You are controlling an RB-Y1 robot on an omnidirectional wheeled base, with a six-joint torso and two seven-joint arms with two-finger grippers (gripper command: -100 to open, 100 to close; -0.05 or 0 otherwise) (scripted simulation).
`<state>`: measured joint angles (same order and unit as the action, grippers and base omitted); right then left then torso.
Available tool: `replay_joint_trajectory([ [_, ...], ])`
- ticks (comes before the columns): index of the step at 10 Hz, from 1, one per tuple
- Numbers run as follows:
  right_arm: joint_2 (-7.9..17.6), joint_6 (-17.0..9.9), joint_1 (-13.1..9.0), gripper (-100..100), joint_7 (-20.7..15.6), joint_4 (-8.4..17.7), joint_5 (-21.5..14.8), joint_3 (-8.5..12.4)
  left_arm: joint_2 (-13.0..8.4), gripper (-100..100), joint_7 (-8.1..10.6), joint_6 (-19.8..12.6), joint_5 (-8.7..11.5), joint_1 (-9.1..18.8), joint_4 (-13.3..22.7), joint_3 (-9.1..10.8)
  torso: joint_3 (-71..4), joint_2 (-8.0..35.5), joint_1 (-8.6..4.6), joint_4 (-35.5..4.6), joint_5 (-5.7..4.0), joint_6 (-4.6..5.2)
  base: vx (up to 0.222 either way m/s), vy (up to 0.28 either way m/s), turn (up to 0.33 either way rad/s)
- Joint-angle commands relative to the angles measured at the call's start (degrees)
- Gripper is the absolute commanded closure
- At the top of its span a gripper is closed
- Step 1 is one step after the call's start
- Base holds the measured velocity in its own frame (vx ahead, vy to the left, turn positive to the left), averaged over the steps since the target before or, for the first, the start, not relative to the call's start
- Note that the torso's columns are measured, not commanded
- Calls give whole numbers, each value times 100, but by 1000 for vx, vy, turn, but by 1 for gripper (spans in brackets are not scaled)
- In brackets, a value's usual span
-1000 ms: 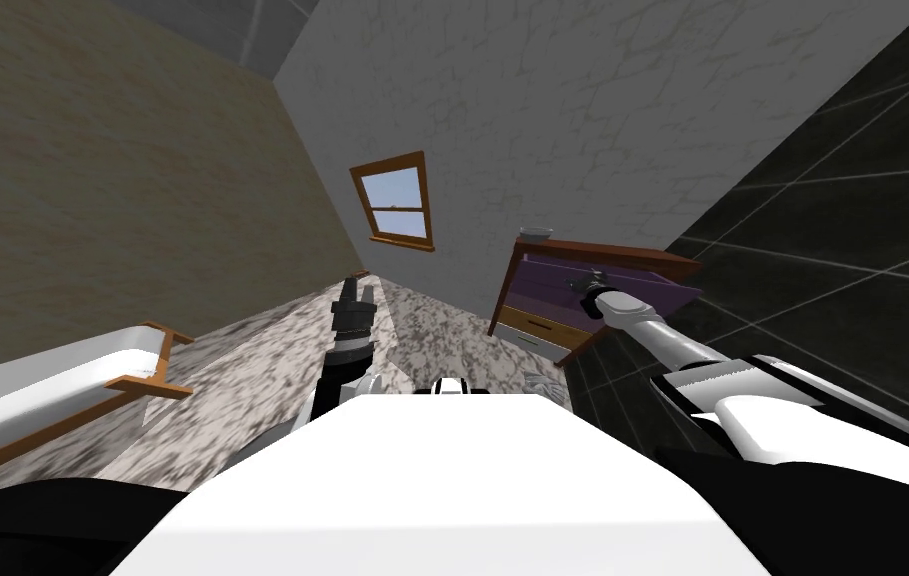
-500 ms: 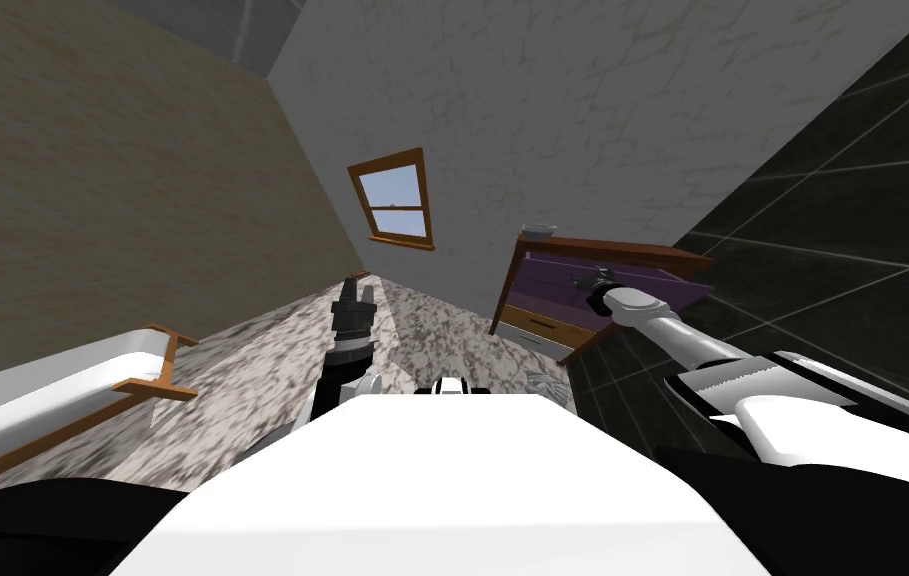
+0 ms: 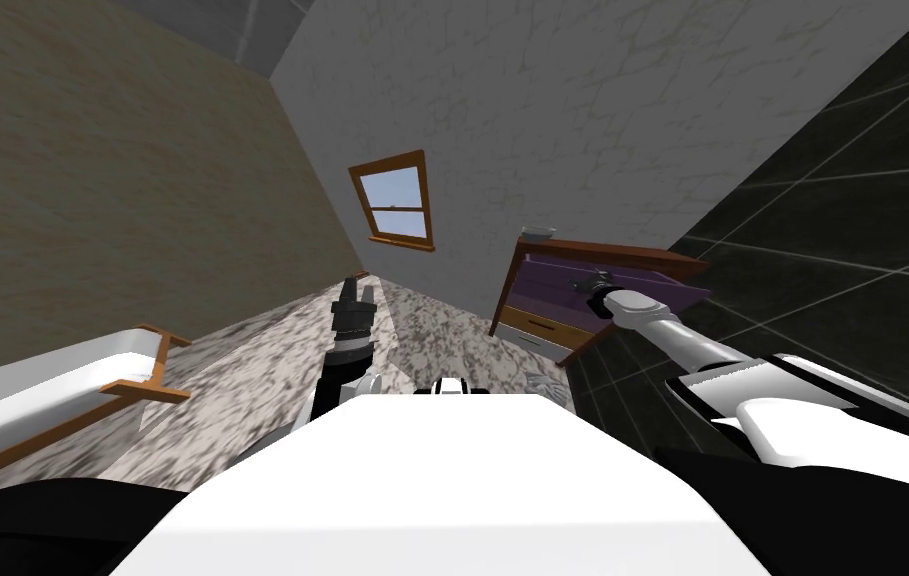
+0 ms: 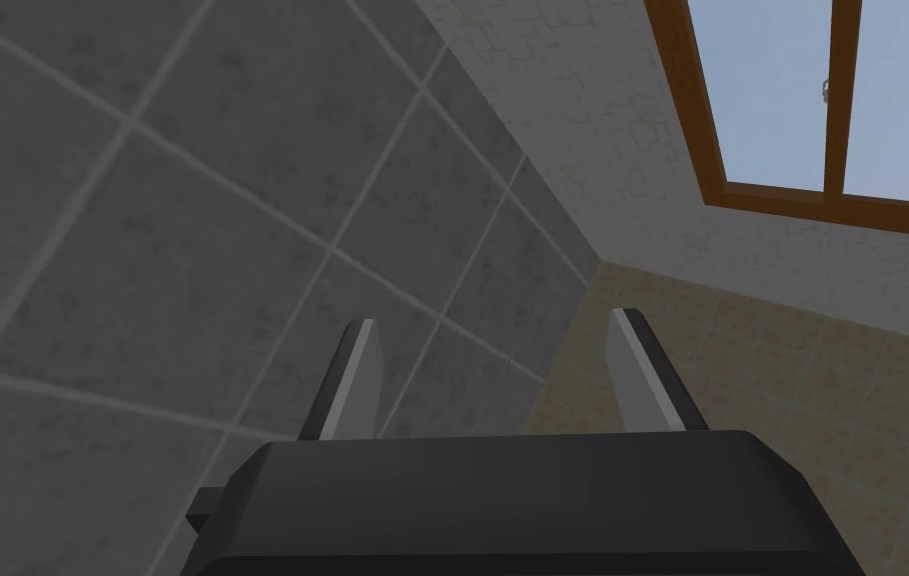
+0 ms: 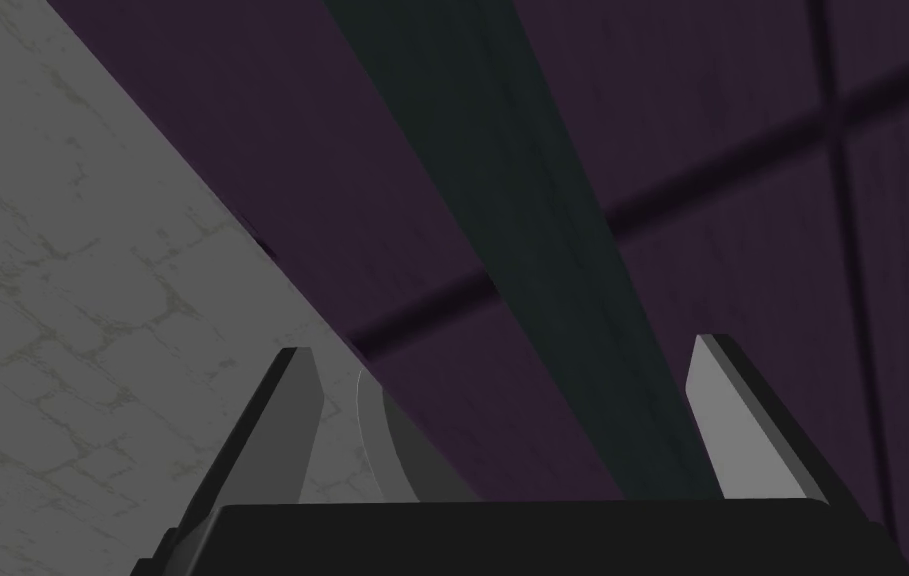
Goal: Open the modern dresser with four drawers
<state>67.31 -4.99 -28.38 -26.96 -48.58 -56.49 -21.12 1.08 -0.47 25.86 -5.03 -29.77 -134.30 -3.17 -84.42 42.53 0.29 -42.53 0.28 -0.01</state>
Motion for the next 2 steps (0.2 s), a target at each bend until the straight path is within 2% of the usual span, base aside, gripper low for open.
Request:
replay_joint_trajectory([
  [1,-9,5,11,0,-1,4,0,-8,0,0,0,0,0,0,0,0,-4,-6,-5,5,-5,0,0,0,0],
  [2,-15,9,19,0,-2,7,-1,-14,0,0,0,0,0,0,0,0,-6,-10,-10,9,-9,0,0,0,0],
])
